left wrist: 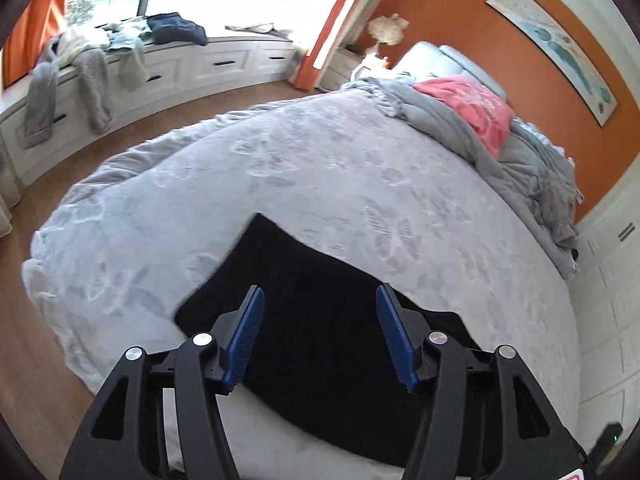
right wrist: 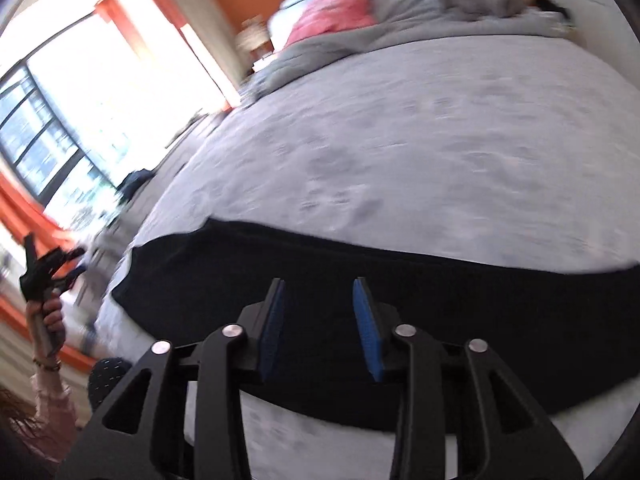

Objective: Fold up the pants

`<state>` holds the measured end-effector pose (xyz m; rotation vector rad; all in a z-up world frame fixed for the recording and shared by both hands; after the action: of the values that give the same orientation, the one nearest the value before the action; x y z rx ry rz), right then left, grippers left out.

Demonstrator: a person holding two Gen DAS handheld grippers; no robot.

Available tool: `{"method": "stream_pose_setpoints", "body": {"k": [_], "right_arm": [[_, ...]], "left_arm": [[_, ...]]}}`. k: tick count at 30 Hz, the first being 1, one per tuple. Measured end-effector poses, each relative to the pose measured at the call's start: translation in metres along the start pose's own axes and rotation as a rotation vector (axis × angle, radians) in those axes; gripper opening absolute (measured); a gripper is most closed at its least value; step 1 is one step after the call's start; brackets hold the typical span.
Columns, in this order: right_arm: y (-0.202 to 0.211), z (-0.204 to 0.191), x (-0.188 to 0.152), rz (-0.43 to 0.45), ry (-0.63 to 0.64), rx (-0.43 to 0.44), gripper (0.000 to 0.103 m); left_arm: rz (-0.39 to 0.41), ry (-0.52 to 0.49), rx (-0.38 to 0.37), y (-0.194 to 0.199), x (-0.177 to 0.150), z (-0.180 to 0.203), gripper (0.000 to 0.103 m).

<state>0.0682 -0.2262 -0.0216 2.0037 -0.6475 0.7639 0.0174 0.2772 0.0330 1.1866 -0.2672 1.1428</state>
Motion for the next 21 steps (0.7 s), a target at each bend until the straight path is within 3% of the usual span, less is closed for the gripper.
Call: {"method": "stream_pose_setpoints", "body": {"k": [1,4,7,9,11,12,13,16,19,21], "right_arm": [[-0.039,-0.030,0.002,-0.042,0.047,0.042,0.039],[-0.133,-0.088,0.011,-0.133,0.163,0.089,0.039],[-0.201,-0.111,0.012,-0.202,0.164,0.118,0.040],[-0.230,-0.118,0.012,-0.227,0.162,0.104,0.047],[-0.254,-0.123,0.012,-0.263,0.136,0.129,0.047],[-0.261,-0.125,0.010,-0.277,0.114,0.154,0.039],[-0.270,-0.132,0.010,-0.292,0.107,0.176,0.009],[-0.288,-0.146,0.015,-0.277,0.213,0.115,0.007],[-0.298,-0.151,0.037,-0.206,0.231,0.087,0.000],[-0.315,-0.139,0.047,-0.198,0.235,0.002,0.000]], "left_arm": [[-0.016,-0.017,-0.023,-0.008,-0.009,0.015,0.058],[-0.059,-0.089,0.012,-0.041,-0.035,0.045,0.058],[-0.094,-0.156,0.056,-0.071,-0.060,0.050,0.058],[-0.120,-0.209,0.102,-0.087,-0.070,0.043,0.058],[-0.134,-0.230,0.127,-0.099,-0.074,0.030,0.058],[-0.137,-0.241,0.148,-0.103,-0.074,0.023,0.058],[-0.142,-0.250,0.172,-0.108,-0.073,0.016,0.058],[-0.139,-0.248,0.238,-0.120,-0.064,-0.008,0.058],[-0.111,-0.232,0.274,-0.126,-0.053,-0.024,0.058],[-0.104,-0.225,0.300,-0.130,-0.051,-0.031,0.058]]}}
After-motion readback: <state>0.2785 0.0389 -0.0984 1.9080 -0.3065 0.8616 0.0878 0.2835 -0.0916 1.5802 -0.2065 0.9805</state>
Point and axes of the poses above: each gripper's, at about its wrist camera, not at the fingertips, and y roughly against the way its jaws point, z to its right, x to its top, the point moved 3 cm from there along -y, roughly the way its jaws point, and after that the axes turned 11 degrees about z, right-handed, at the moved point
